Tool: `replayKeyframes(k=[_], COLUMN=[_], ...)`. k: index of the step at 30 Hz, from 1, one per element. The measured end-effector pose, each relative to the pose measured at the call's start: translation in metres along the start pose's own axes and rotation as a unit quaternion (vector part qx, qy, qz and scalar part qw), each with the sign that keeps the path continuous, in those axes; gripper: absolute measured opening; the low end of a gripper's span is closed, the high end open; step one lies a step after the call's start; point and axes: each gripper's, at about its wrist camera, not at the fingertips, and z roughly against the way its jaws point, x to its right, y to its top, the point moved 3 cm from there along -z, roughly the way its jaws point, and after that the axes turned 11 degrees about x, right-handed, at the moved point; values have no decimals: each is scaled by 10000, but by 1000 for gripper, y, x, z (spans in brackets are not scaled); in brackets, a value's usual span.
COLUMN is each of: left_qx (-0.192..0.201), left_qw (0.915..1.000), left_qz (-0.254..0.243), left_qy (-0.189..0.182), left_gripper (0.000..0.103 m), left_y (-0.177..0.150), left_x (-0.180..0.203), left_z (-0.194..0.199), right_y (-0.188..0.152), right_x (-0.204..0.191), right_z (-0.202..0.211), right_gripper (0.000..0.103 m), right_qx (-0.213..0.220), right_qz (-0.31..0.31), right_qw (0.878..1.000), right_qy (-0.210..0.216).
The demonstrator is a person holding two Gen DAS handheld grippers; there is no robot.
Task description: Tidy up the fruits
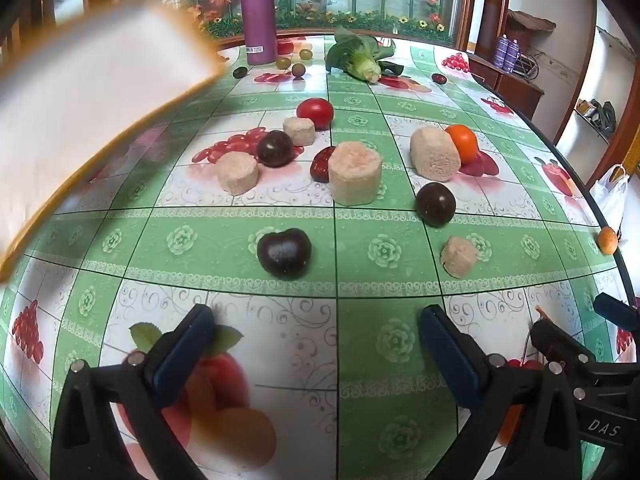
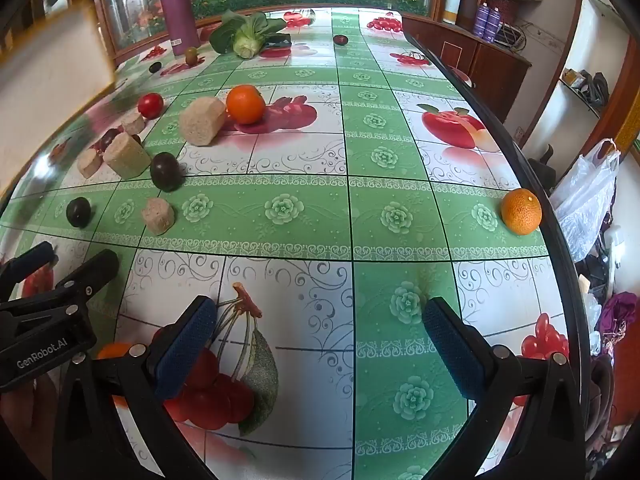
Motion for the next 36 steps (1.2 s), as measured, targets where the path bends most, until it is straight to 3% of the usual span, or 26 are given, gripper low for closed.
replayKeyframes(k=[36], left_qx=[-5], left_qw=[10000], left_qz=[-40], left_qy=[-39], left_gripper=[103], left_y=[0], left_x=[1], left_z=[0], right_y=[2], right_x=[-2], right_z=[-3], right_gripper=[103], right_qx=[129], right_qz=[-74], right_qw=[9999], right_qy=[9])
